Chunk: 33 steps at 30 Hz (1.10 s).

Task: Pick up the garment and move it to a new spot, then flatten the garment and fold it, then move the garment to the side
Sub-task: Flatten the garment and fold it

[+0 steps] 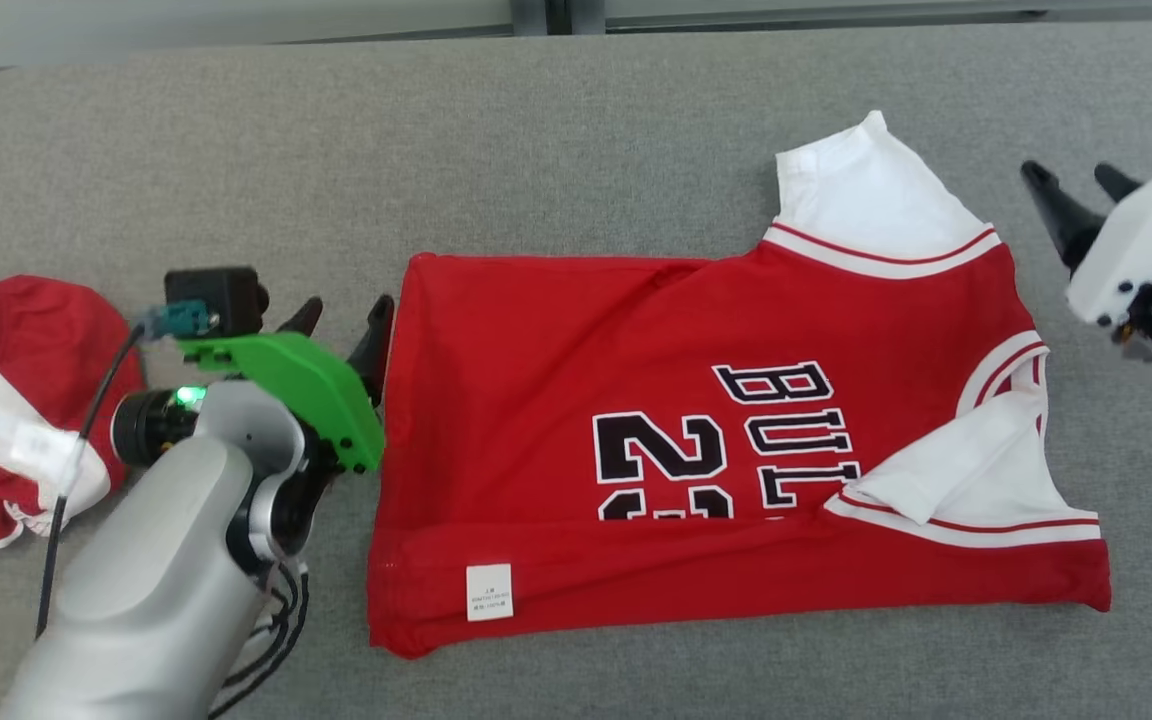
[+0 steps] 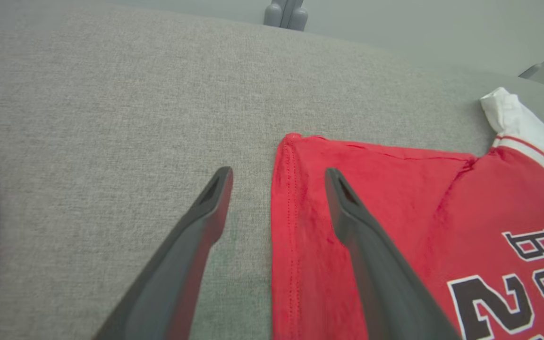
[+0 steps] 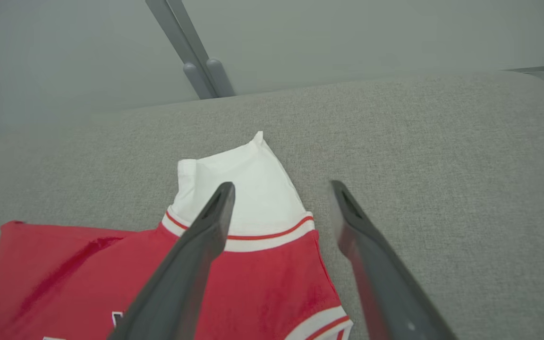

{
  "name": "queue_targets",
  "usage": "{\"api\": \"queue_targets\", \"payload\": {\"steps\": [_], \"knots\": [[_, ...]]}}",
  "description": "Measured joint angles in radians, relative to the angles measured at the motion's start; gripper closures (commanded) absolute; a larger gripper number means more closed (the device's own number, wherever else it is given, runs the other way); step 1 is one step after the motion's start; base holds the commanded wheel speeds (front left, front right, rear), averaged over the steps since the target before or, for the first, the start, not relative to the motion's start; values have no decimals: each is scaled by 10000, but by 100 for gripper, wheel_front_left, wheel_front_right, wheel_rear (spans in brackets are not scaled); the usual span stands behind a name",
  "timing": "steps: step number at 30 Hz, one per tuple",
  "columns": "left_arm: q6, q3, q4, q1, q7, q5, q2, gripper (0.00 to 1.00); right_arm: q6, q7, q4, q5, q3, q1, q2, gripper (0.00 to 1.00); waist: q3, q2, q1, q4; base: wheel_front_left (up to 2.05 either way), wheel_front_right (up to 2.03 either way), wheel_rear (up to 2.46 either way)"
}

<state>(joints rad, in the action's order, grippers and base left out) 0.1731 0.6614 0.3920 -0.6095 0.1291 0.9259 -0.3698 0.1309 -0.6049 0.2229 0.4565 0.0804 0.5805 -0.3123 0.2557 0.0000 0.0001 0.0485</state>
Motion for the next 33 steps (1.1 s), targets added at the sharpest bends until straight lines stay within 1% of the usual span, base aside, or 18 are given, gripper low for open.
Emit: {"api": "queue_targets", "payload": {"steps": [2, 7, 11, 14, 19, 25, 26, 27, 28, 29, 33], "knots": [[-86, 142, 681, -617, 247, -67, 234, 0, 0, 211, 560, -167, -140, 708, 19, 0, 245, 0, 1, 22, 0, 0, 0], [-393, 420, 1971, -1564, 631, -142, 757, 0, 0, 454, 1576, -493, -654, 1661, 157, 0, 762, 0, 1, 87, 0, 0, 0], [-771, 500, 2723, -2145, 514, -207, 1139, 0, 0, 876, 2209, -571, -999, 2265, 219, 0, 1080, 0, 1, 138, 0, 0, 0], [-920, 539, 3137, -2435, 362, -221, 1363, 0, 0, 1116, 2499, -568, -1267, 2501, 242, 0, 1231, 0, 1, 147, 0, 0, 0], [-1024, 767, 3933, -2831, 155, -548, 1555, 0, 0, 1423, 2884, -439, -1572, 2767, 203, 0, 1416, 0, 0, 100, 0, 0, 0], [-1298, 1003, 4583, -3209, -71, -671, 2094, 0, 0, 1672, 3206, -326, -1603, 2926, -130, 0, 1623, 0, 0, 136, 0, 0, 0], [-1361, 1055, 4671, -3269, -75, -677, 2163, 23, 0, 1716, 3244, -297, -1597, 2965, -169, 0, 1655, 0, 0, 162, 0, 0, 0], [-1394, 1099, 4753, -3313, -102, -708, 2219, 57, 0, 1751, 3264, -282, -1592, 3006, -186, 0, 1682, 0, 0, 182, 0, 0, 0], [-1440, 1114, 4859, -3357, -182, -732, 2266, 95, 0, 1760, 3298, -280, -1586, 3057, -213, 0, 1715, 0, 0, 208, 0, 0, 0], [-1463, 1135, 4934, -3400, -263, -738, 2307, 100, 0, 1793, 3346, -282, -1565, 3072, -257, 0, 1744, 0, 0, 235, 0, 0, 0], [-1469, 1267, 5296, -3532, -579, -947, 2458, 100, 0, 1845, 3526, -439, -1530, 3076, -466, 0, 1842, 0, -1, 355, 0, 0, 0]]}}
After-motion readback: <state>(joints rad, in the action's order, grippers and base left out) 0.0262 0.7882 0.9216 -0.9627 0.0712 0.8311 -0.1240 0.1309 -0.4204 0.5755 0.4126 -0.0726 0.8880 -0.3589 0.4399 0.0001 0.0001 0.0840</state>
